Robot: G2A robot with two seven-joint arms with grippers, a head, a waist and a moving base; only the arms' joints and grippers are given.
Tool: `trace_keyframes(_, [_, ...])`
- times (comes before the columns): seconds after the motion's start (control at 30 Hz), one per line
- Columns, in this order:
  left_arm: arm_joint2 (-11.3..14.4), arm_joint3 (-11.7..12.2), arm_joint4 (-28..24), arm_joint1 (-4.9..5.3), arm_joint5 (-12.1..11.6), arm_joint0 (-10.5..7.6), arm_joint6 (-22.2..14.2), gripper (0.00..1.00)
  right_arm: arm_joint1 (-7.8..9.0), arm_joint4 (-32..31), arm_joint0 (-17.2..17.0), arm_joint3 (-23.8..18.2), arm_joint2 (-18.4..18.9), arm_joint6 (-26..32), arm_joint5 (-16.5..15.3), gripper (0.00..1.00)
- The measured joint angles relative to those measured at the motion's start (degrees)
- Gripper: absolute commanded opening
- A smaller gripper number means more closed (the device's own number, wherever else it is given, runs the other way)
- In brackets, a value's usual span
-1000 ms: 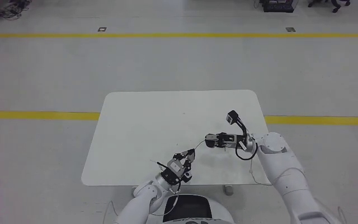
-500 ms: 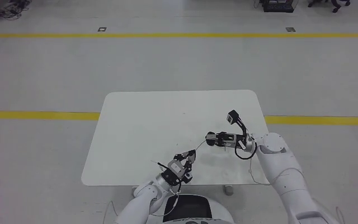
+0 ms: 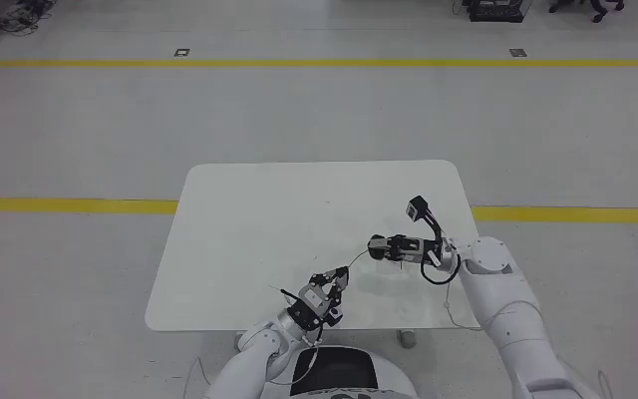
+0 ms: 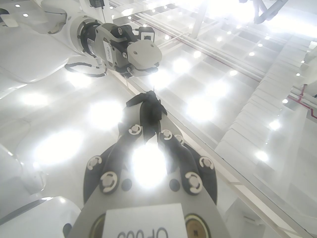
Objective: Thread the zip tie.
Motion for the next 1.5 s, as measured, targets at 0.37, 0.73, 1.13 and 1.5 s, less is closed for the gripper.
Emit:
trace_keyframes(0.37, [0.00,0.00,0.00,-0.15,0.00,-0.04,0.35,0.00,-0.53,-0.48,-0.34,-0.40,1.10,2.06,0.00,0.11])
trace_keyframes(0.73, [-0.27,-0.13,0.00,-0.35,0.00,0.04,0.70,0.00,-1.08,-1.70,-0.22,-0.17,1.70,2.29,0.00,0.00])
trace_keyframes(1.13, [-0.31,0.30,0.00,-0.45,0.00,-0.03,0.67,0.47,-1.41,-2.61,-0.59,-0.36,2.43,2.35,0.00,0.00])
trace_keyframes(1.5, [-0.29,0.36,0.00,-0.14,0.00,-0.58,1.21,1.00,-1.51,-3.20,-0.84,0.27,3.37,1.82,0.00,0.00])
